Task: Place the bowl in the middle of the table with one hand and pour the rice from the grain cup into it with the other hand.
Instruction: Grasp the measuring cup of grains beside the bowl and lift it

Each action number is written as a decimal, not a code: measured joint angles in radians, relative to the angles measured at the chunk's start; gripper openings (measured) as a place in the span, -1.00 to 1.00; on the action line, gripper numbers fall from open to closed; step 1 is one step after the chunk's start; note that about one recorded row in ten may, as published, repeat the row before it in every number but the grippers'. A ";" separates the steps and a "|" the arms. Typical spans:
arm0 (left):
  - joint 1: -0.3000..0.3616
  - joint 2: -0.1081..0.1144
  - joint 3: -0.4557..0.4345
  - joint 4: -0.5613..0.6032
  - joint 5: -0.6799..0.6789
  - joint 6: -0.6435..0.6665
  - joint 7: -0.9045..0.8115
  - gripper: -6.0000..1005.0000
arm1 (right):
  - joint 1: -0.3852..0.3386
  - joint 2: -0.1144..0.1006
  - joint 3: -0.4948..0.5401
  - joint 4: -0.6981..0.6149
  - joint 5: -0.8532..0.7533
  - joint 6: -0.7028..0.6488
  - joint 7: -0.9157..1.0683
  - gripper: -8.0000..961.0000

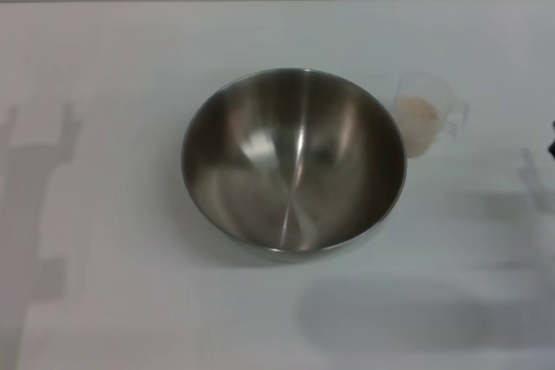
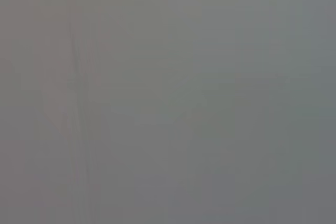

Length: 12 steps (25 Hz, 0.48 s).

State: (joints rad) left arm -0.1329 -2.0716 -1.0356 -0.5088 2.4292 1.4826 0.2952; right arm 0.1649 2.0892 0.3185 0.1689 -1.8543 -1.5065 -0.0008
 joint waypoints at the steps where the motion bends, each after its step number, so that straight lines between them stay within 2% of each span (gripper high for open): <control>1: -0.017 -0.002 0.004 0.072 0.000 -0.010 -0.046 0.61 | 0.015 0.001 -0.007 0.006 0.000 0.048 -0.001 0.75; 12: -0.016 -0.005 0.023 0.130 0.001 -0.059 -0.108 0.61 | 0.089 0.001 -0.082 0.014 0.000 0.192 -0.003 0.74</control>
State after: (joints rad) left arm -0.1488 -2.0770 -1.0125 -0.3785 2.4299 1.4235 0.1868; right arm 0.2535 2.0899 0.2366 0.1829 -1.8547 -1.3144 -0.0034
